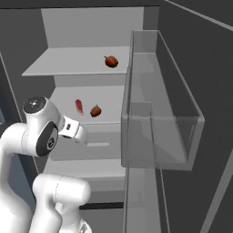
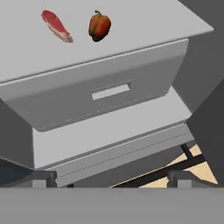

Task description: Place one bell pepper and one steak in each tupperware on the nearby counter, to pack two identical lunches.

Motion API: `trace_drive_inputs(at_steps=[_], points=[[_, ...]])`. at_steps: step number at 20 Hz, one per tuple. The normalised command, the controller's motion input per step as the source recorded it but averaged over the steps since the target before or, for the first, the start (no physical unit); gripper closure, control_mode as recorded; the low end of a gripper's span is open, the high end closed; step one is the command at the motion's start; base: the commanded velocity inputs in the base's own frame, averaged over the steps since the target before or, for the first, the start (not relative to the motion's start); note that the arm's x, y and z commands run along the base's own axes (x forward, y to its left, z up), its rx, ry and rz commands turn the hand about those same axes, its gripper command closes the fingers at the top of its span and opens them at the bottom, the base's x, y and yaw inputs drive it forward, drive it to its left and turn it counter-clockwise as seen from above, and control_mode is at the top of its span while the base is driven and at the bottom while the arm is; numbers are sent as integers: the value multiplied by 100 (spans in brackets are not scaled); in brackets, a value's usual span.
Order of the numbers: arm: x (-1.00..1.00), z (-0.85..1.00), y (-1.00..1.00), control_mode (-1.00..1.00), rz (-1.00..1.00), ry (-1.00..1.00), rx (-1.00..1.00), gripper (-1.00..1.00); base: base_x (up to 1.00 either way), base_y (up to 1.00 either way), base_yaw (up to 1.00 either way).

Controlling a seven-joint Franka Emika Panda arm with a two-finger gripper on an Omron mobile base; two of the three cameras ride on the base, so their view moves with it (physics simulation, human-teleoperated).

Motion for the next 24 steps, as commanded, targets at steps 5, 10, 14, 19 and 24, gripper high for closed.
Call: trace_drive_inputs(at_steps=[5,10,14,19,24], points=[[0,71,-8,-100,26,-46,-9,-100,0,0,0],[0,97,0,-100,10,-51,-20,-100,0,0,0],[0,100,0,-100,0,-24,-21,-100,0,0,0],[10,95,0,-100,0,-3,-25,-100,0,0,0],[18,40,-29,-100,0,1,8,-100,0,0,0]])
